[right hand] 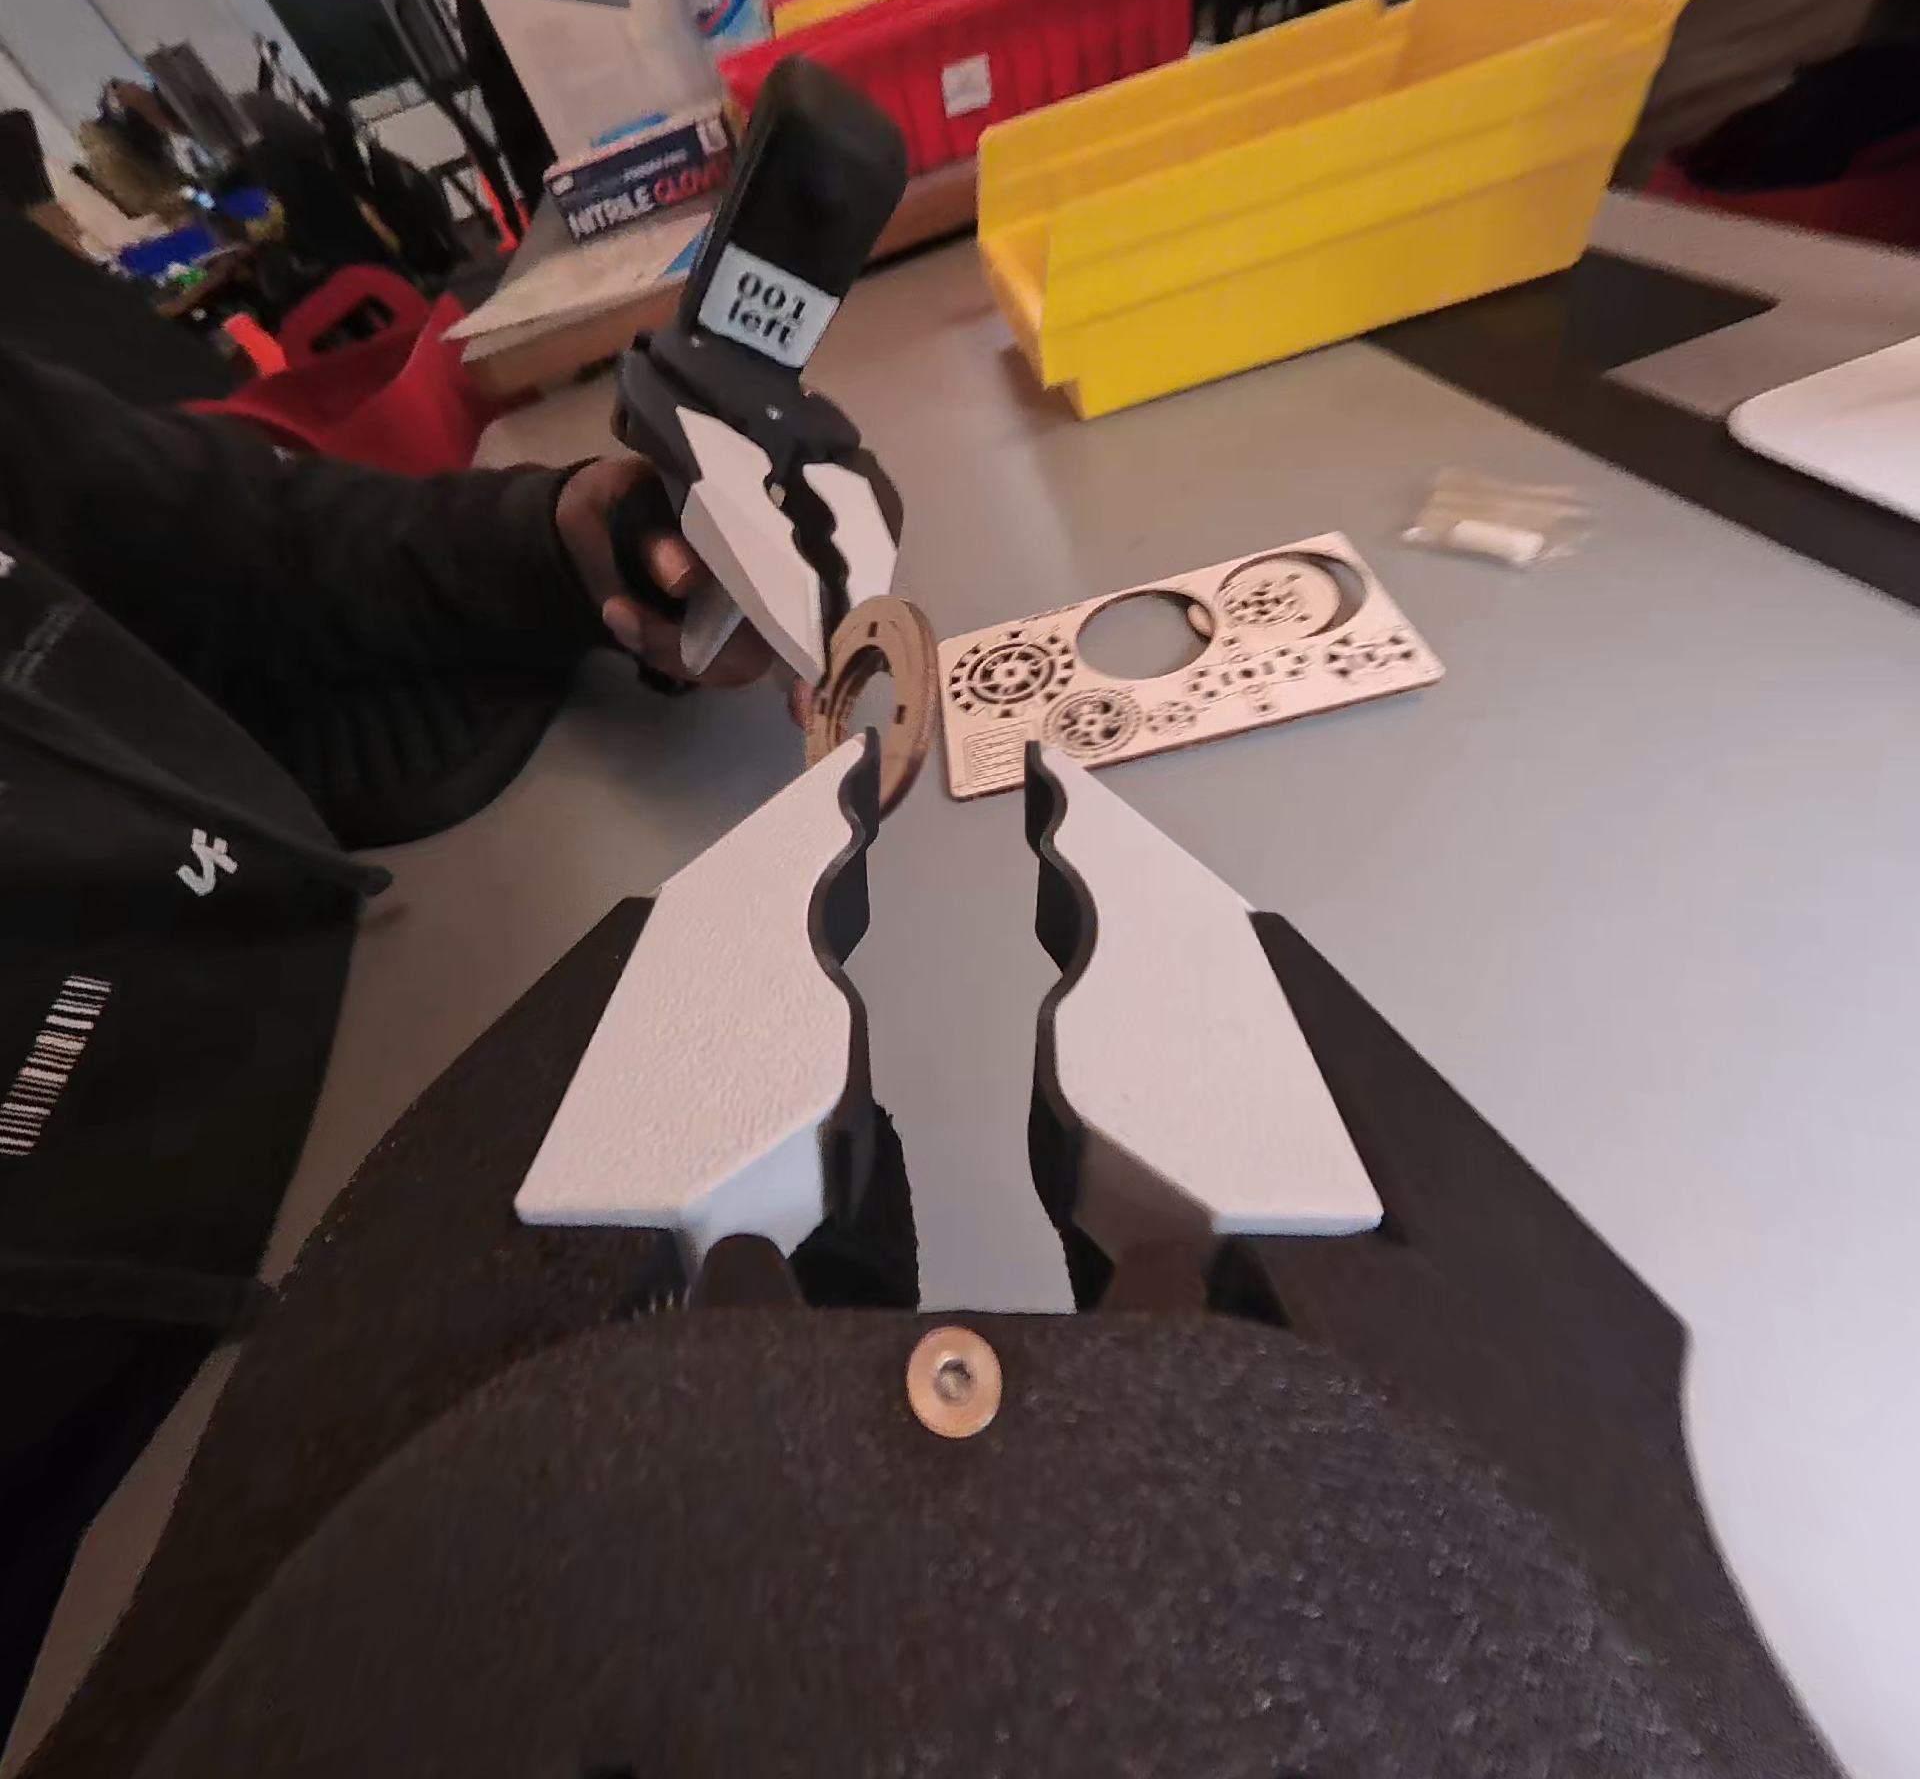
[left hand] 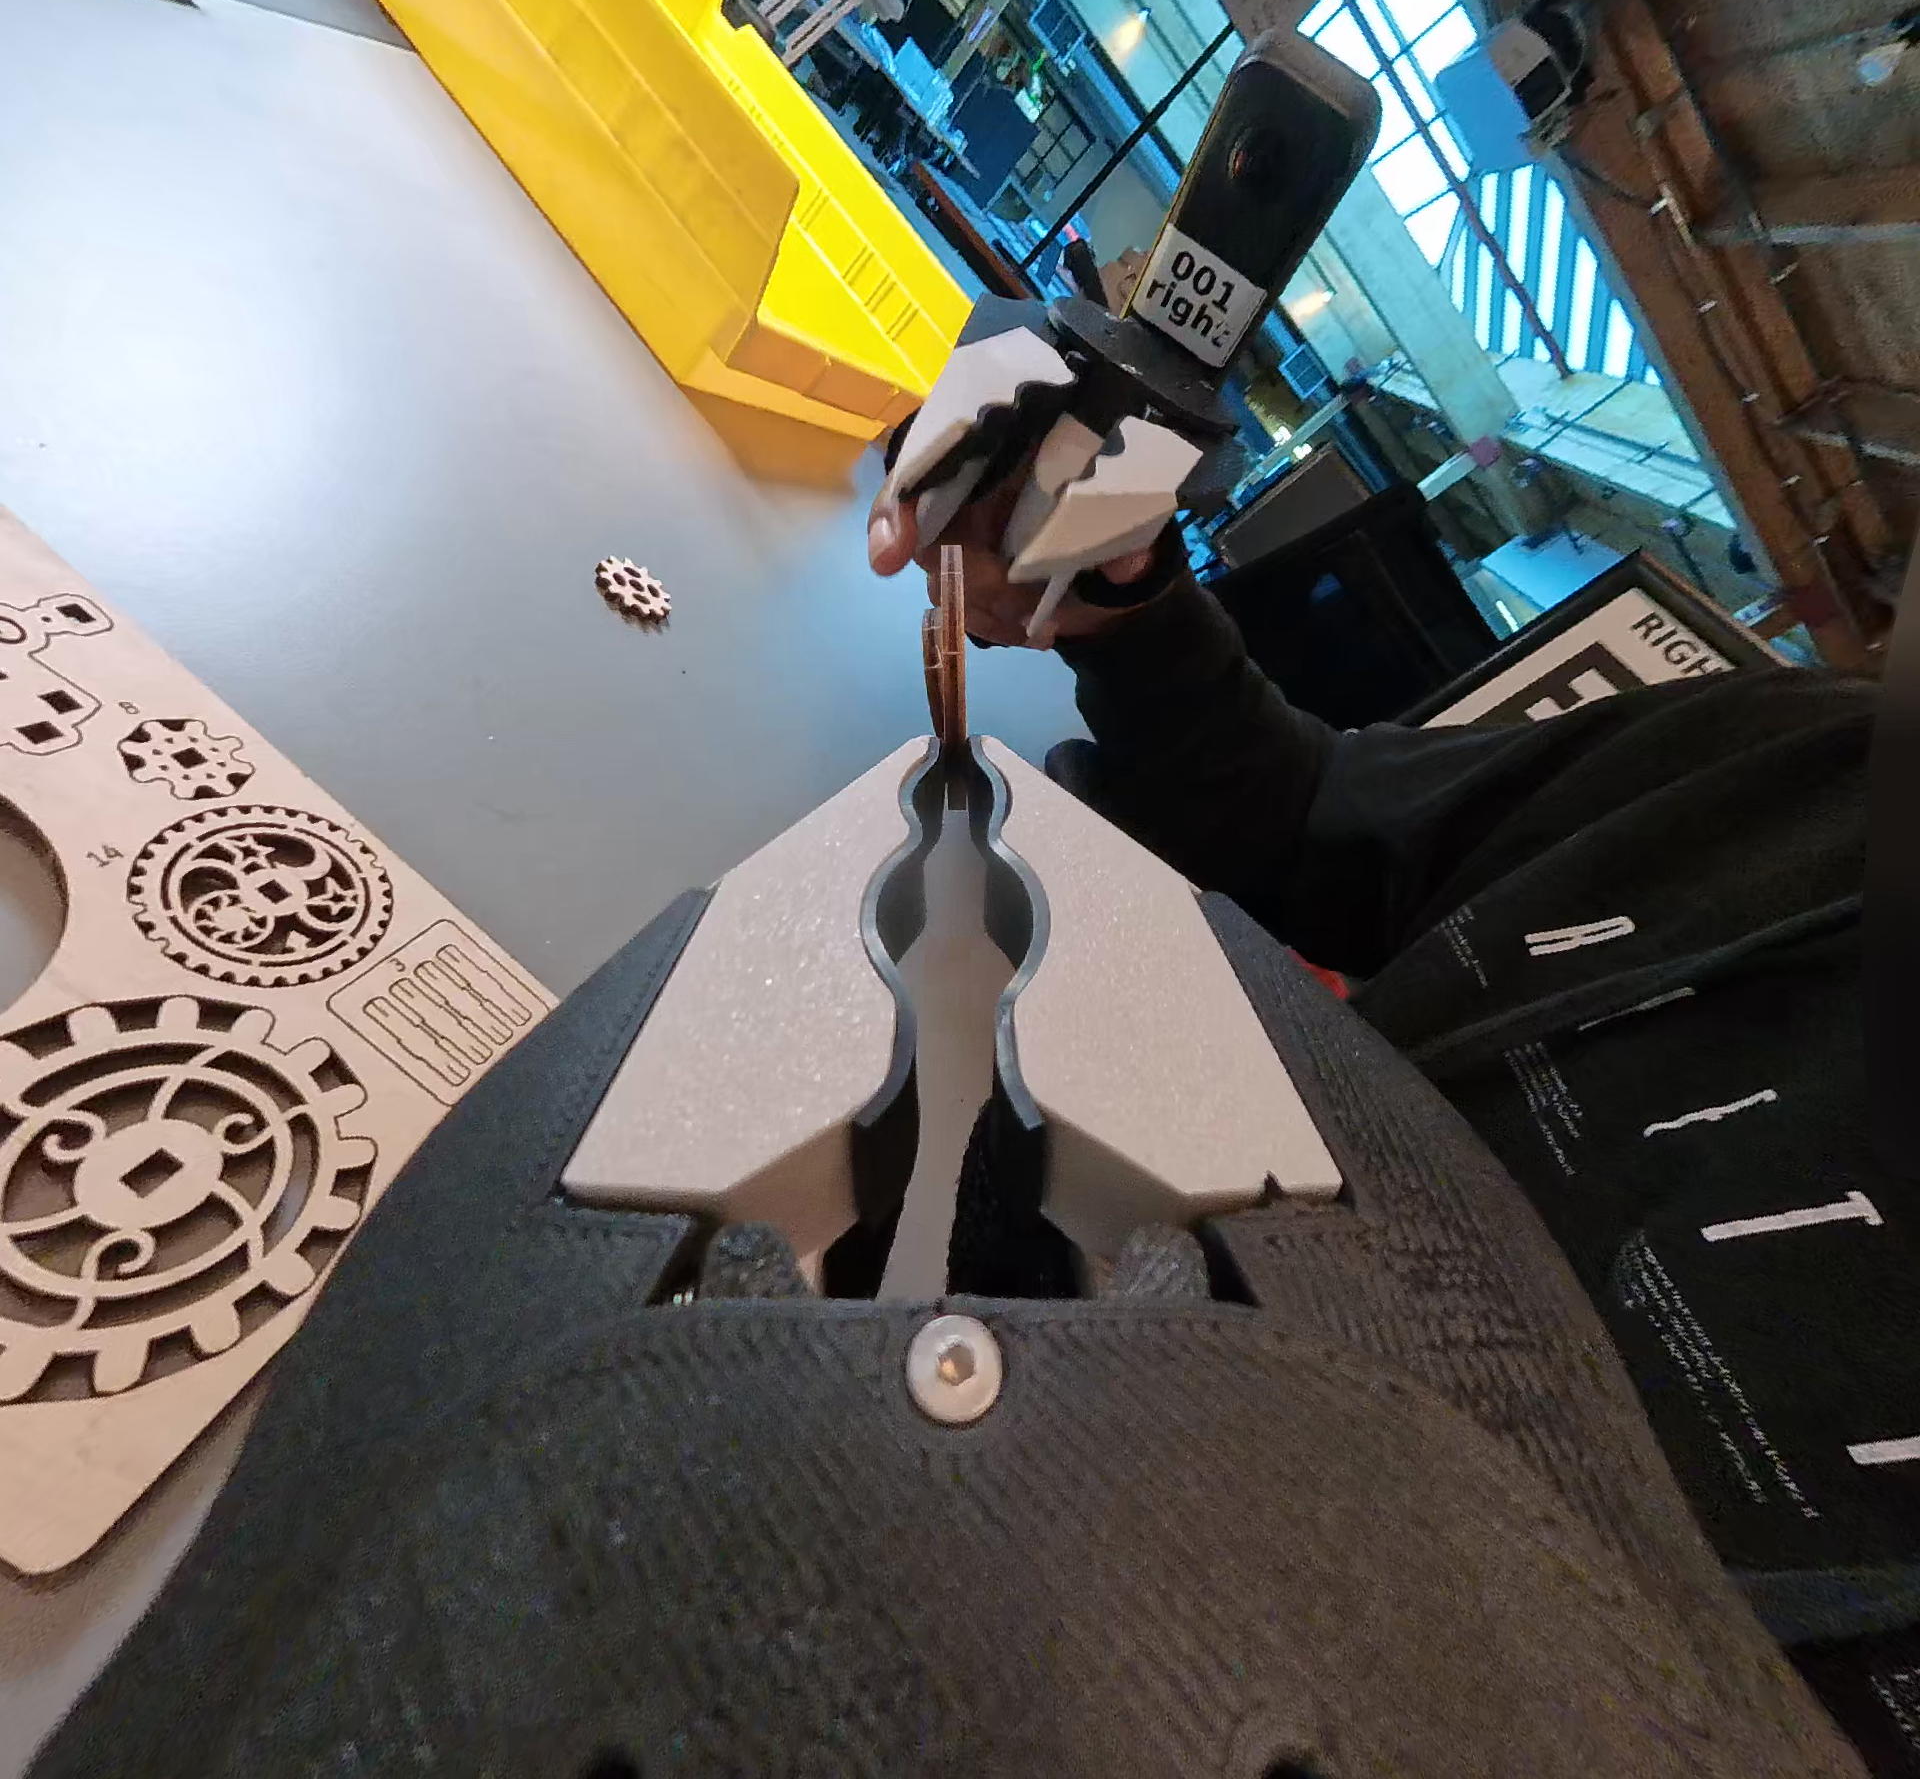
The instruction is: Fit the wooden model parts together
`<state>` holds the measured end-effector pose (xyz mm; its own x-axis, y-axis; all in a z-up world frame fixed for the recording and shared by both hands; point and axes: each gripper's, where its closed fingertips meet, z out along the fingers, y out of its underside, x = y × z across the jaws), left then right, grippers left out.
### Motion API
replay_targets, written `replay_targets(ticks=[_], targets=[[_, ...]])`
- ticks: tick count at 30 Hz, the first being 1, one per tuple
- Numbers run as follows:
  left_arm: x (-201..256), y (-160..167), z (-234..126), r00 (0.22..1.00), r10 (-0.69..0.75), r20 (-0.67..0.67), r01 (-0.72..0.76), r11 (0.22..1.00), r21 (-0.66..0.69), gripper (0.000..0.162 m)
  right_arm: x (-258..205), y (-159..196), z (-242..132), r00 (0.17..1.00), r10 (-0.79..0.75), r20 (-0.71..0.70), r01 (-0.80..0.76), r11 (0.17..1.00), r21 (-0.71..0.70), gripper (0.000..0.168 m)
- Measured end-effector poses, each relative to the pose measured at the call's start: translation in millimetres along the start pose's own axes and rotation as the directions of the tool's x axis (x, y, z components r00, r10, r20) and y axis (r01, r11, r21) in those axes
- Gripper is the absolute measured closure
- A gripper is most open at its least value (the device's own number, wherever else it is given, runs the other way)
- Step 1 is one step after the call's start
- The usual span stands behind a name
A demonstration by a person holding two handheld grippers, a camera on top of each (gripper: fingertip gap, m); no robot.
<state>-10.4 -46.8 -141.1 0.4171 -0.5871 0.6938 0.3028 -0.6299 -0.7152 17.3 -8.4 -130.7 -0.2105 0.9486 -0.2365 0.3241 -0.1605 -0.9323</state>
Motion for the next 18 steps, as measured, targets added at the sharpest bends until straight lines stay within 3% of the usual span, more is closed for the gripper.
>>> replay_targets(ticks=[8, 18], targets=[[0, 11, 8, 1.000, 0.014, 0.025, -0.013, 0.999, -0.051, 0.160, -8, 12, 27, 0.999, -0.023, -0.035, 0.020, 0.997, -0.079, 0.160], [-4, 15, 8, 0.996, -0.093, -0.005, 0.093, 0.994, -0.060, 0.160, -3, 22, 30, 0.981, -0.128, -0.143, 0.103, 0.980, -0.169, 0.159]])
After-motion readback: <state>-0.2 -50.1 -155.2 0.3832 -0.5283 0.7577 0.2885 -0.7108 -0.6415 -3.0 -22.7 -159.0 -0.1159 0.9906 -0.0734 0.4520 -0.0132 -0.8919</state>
